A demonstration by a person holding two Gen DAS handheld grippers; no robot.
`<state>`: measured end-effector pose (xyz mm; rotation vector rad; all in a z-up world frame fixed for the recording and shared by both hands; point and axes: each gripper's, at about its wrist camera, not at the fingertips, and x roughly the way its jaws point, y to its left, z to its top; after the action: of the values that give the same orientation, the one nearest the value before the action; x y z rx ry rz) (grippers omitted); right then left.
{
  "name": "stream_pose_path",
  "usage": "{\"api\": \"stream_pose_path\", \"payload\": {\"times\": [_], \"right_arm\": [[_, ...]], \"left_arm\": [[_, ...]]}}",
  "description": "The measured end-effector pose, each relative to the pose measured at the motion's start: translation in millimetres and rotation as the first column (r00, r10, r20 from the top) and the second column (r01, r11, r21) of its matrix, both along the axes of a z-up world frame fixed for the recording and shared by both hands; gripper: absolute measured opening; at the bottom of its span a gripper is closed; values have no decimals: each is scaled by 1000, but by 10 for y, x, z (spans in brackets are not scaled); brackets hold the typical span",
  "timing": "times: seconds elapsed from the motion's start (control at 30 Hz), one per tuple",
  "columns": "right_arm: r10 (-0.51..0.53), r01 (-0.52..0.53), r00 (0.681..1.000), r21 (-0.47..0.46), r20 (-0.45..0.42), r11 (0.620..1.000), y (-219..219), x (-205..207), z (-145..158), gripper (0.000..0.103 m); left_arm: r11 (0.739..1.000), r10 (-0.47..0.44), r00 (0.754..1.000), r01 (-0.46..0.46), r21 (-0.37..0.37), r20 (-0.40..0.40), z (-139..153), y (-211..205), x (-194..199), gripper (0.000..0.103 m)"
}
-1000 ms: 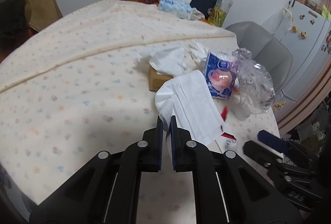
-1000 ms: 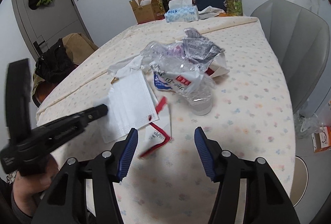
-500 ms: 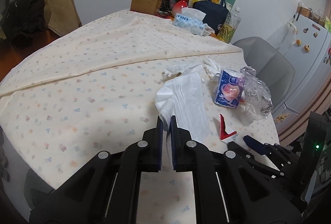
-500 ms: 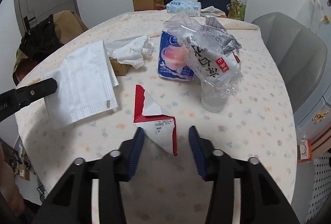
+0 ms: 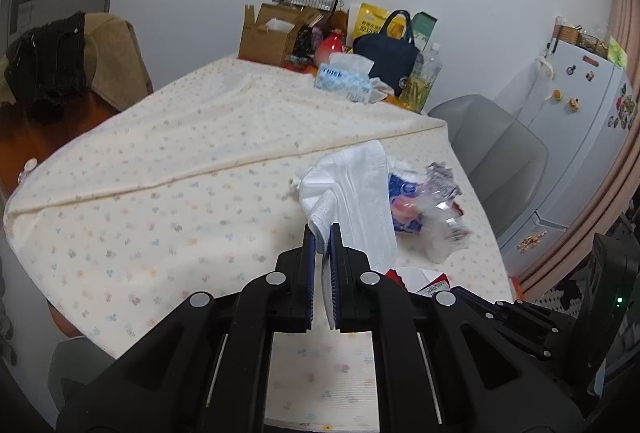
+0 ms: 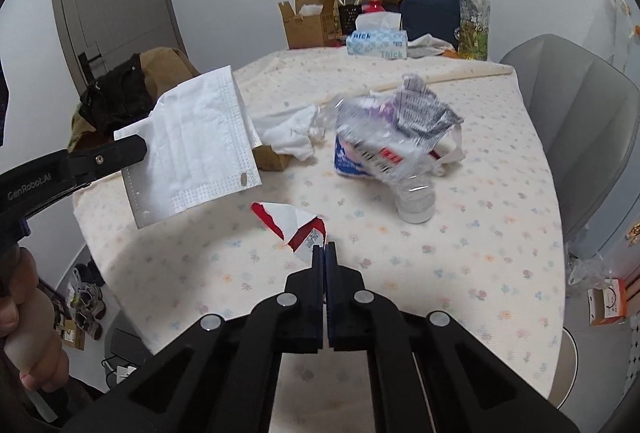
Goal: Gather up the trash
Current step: 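Carry both items to the trash bin and open the right gripper over it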
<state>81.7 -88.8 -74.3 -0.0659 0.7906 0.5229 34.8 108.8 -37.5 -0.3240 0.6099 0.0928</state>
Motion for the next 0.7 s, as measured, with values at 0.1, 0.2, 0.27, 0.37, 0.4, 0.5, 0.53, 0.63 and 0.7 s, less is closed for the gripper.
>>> {"api": "stream_pose_path", "payload": {"times": [0.1, 0.2, 0.27, 0.37, 0.4, 0.5, 0.53, 0.63, 0.7], "right_arm": [[-8, 8, 1000, 31, 19, 999, -117, -44, 136, 2], [-24, 23, 999, 57, 33, 998, -250, -82, 239, 2], [-39, 36, 998, 68, 40, 997, -338, -107, 296, 2], [-66, 61, 996, 87, 55, 994, -490, -128, 385, 2], [-77, 71, 995, 94, 60, 993, -545, -118, 408, 2], [-115, 107, 991, 104, 73, 989, -698, -97, 472, 2], [-129, 121, 989, 107, 75, 987, -760, -78, 487, 2], [-180, 171, 981, 108, 77, 979, -964, -23, 522, 2], [-215, 206, 973, 106, 81, 973, -1111, -10, 540, 2]], "left_arm": [[1000, -14, 1000, 13, 9, 26, 115, -75, -42, 8], [999, -31, 998, 31, 9, 48, 211, -157, -68, 7], [999, -44, 997, 43, 16, 64, 282, -229, -72, 8], [998, -66, 994, 64, 25, 84, 377, -340, -41, 8], [997, -75, 993, 73, 28, 90, 405, -384, -24, 8], [994, -109, 989, 105, 43, 96, 454, -536, 61, 8], [992, -119, 988, 114, 49, 97, 466, -589, 90, 8], [987, -156, 983, 151, 57, 96, 478, -751, 208, 8], [983, -177, 980, 172, 60, 93, 473, -848, 286, 8]]}}
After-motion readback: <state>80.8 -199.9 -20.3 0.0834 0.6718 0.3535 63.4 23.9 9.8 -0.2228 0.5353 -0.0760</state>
